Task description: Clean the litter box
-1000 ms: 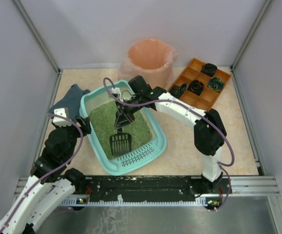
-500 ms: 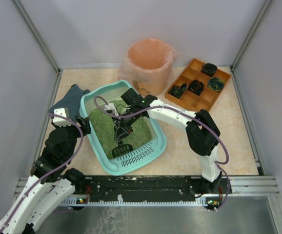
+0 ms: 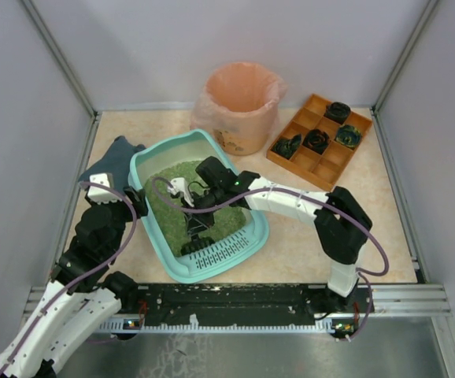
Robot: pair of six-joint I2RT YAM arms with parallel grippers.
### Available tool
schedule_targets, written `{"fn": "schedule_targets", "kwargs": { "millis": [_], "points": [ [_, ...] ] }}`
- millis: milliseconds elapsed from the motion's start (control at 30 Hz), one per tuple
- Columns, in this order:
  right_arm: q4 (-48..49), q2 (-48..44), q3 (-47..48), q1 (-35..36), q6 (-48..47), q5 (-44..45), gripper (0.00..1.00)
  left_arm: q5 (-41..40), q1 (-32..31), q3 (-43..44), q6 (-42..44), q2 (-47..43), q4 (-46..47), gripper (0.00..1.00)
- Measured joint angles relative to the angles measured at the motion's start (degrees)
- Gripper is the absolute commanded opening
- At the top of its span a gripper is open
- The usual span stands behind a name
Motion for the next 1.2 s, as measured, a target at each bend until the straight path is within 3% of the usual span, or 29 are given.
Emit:
{"fn": "schedule_targets", "kwargs": {
  "millis": [200, 667, 900, 1200],
  "points": [
    [8.85, -6.69, -5.03, 1.25, 2.69, 10.58, 0.0, -0.02, 0.0, 0.0, 0.0, 0.26, -0.07, 0.75],
    [23.76, -7.37, -5.16, 1.05, -1.29, 41.68, 0.0, -0.42, 0.0, 0.0, 0.0, 0.33, -0.44, 0.75],
    [22.32, -12.22, -5.07, 0.7, 0.04, 40.39, 0.0, -0.42, 0.0, 0.0, 0.0, 0.37, -0.46, 0.75],
    [11.74, -12.79, -1.14, 0.22, 2.43, 20.17, 0.0, -0.39, 0.0, 0.0, 0.0, 0.37, -0.46, 0.75]
  ]
}}
